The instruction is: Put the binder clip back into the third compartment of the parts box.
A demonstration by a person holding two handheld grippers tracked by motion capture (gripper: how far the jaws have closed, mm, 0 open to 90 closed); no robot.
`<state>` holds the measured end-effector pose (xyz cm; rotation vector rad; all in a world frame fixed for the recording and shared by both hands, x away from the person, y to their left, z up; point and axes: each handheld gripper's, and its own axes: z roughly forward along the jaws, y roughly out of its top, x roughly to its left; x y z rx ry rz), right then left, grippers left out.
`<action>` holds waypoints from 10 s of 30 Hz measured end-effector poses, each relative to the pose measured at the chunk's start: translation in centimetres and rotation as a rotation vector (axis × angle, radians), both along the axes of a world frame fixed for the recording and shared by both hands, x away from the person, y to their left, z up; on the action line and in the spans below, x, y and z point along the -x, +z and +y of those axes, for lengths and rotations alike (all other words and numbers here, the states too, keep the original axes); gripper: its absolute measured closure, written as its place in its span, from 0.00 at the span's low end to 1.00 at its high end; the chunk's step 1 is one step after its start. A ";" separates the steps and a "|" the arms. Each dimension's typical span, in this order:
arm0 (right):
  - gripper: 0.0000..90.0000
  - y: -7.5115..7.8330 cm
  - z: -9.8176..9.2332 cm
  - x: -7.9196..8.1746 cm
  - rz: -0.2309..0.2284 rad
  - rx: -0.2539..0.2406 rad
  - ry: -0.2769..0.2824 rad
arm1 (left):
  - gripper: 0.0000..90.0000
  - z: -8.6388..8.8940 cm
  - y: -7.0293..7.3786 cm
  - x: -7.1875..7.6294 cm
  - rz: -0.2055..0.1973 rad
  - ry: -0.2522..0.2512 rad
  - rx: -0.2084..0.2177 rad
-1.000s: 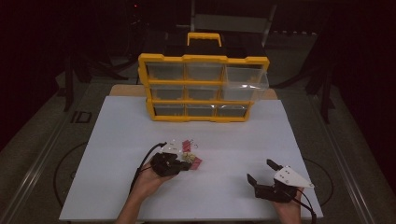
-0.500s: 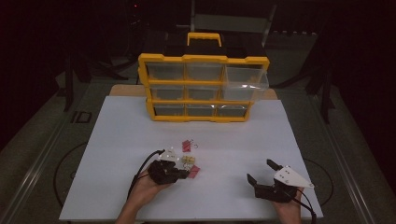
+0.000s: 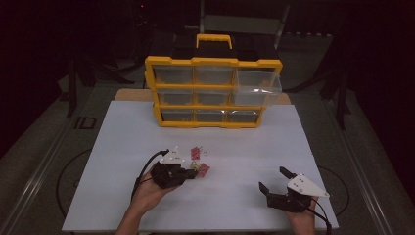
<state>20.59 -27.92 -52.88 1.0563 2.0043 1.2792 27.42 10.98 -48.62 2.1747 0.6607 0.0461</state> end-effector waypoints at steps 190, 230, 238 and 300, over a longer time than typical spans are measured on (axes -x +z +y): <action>0.10 0.4 -0.6 -0.6 -0.058 -0.047 0.001 | 0.99 -1.5 -3.1 -5.7 -0.083 0.067 -0.224; 0.10 0.4 -0.6 -0.6 -0.056 -0.078 0.015 | 1.00 0.3 5.8 -7.4 -0.152 0.088 -0.012; 0.10 0.3 -0.5 -0.7 -0.055 -0.080 0.016 | 1.00 0.1 7.6 -8.0 -0.167 0.087 0.014; 0.10 0.5 -1.0 -0.7 -0.057 -0.107 0.010 | 1.00 -10.3 22.8 -15.7 -0.246 0.030 0.098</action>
